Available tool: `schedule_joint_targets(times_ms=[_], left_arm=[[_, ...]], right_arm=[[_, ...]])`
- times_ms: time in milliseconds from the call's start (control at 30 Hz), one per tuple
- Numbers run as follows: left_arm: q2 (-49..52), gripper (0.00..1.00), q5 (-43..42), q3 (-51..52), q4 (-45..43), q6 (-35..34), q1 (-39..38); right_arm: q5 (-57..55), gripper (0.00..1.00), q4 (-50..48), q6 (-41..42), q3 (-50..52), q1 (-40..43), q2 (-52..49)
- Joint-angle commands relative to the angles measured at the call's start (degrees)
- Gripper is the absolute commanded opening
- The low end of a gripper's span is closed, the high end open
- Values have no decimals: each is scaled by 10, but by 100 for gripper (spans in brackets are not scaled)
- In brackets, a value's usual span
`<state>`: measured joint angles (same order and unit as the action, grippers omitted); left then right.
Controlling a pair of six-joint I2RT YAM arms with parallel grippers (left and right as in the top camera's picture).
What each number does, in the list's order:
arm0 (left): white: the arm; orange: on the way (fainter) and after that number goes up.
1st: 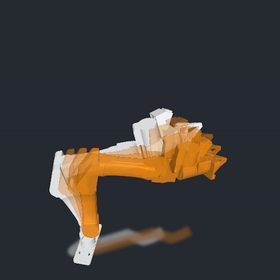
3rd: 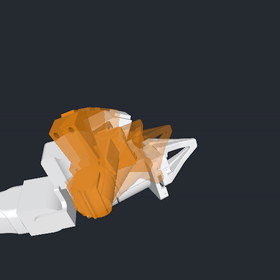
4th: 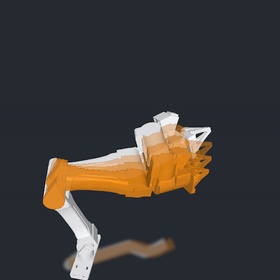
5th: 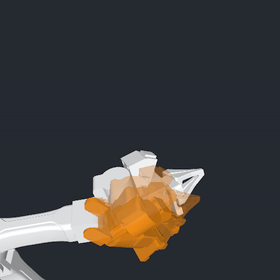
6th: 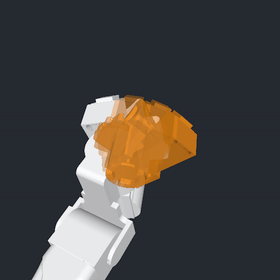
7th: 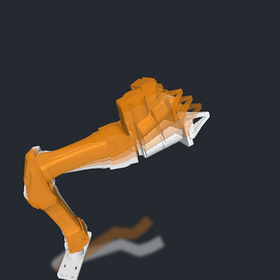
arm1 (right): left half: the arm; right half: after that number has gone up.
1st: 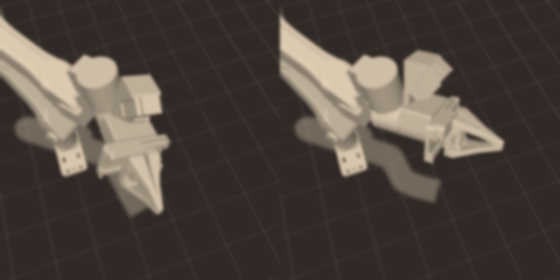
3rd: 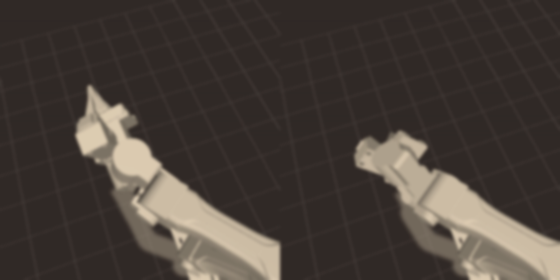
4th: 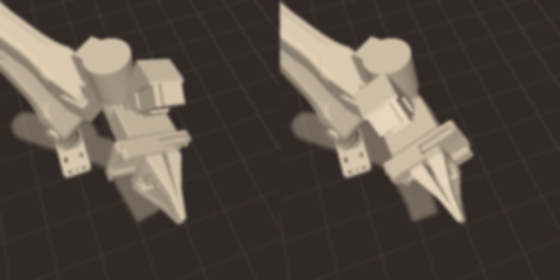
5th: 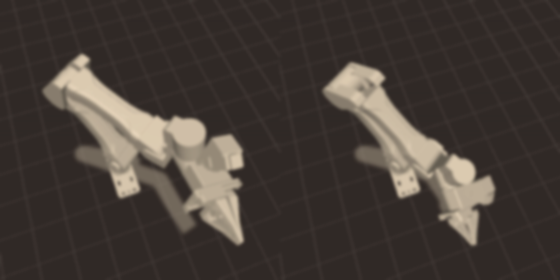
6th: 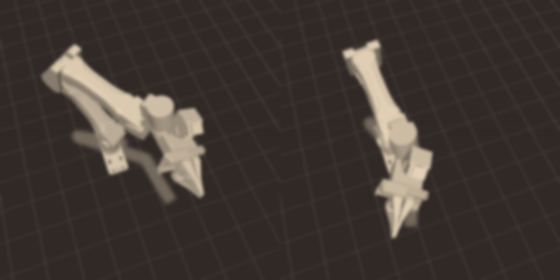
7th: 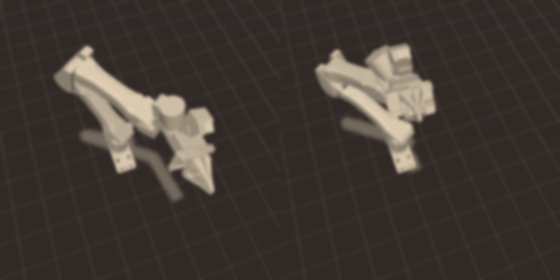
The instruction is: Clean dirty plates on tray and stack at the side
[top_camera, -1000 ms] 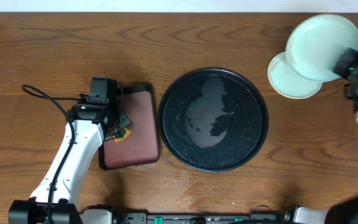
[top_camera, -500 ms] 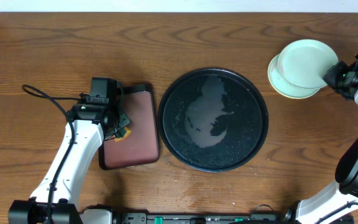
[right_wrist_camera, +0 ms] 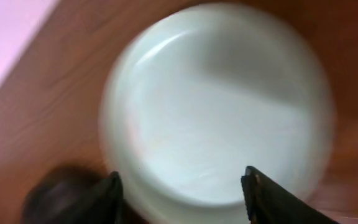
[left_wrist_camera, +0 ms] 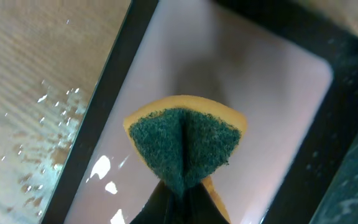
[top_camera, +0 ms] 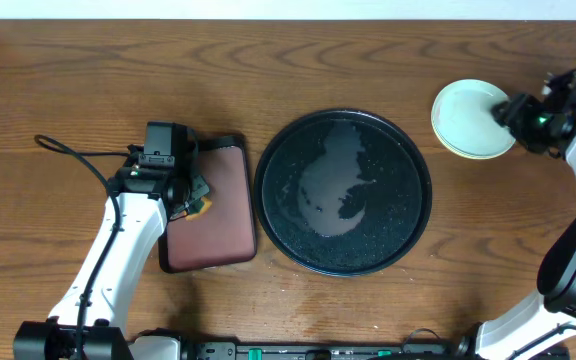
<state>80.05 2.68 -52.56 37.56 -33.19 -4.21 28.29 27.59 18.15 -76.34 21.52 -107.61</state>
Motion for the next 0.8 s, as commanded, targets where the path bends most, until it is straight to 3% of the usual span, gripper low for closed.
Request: schedule_joint_targets(times_ms=[0, 200, 267, 300, 367, 400, 633, 767], left_arm=[[13, 7, -1, 14, -13, -5, 3], [56, 8, -24, 18, -17, 8, 3], [68, 15, -38, 18, -17, 8, 3], [73, 21, -40, 18, -18, 8, 3], [76, 50, -40, 18, -19, 9, 3], [76, 55, -40, 18, -19, 9, 3], [47, 59, -40, -6, -3, 8, 3], [-15, 59, -40, -25, 23, 9, 3]], right_arm=[[192, 62, 12, -38, -3, -35, 21], [212, 61, 79, -137, -3, -127, 69], [195, 61, 93, -146, -3, -162, 89], [181, 61, 96, -146, -3, -179, 100], [151, 62, 102, -146, -3, -213, 122], [134, 62, 105, -146, -3, -230, 134], [-41, 64, 133, -146, -3, -348, 224], [-64, 71, 149, -146, -3, -384, 286]])
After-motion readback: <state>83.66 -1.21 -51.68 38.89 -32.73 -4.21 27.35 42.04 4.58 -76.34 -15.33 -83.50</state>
